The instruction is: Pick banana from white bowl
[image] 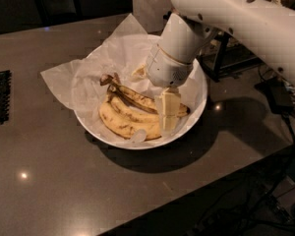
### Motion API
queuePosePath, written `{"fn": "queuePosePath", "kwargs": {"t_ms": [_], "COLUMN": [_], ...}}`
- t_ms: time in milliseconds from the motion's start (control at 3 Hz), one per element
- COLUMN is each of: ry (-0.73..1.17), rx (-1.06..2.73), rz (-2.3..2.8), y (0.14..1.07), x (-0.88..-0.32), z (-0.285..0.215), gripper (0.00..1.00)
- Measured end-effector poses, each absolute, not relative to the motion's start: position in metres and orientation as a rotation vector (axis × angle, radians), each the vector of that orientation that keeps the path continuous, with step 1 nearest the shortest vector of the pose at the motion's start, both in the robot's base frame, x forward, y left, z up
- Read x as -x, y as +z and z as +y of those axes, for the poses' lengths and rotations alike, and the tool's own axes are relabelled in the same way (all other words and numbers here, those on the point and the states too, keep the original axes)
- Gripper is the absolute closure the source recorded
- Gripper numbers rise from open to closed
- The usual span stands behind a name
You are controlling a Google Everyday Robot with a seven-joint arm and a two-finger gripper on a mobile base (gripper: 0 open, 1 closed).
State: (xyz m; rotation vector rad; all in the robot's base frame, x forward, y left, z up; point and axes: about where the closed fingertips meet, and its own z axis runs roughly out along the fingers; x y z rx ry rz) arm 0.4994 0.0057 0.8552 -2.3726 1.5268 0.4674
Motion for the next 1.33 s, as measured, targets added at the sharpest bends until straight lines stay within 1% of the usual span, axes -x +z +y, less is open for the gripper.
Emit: {"fn": "queuePosePath", "kwargs": {"t_ms": [1000,1333], "ry": [0.457,0.457], "rx": [2.305,2.305], "rz": [1.771,1.771], "y": [0.833,0.833], "x": [-0.502,-0.502], "z": [-0.021,-0.021], "gripper": [0.00,0.06]}}
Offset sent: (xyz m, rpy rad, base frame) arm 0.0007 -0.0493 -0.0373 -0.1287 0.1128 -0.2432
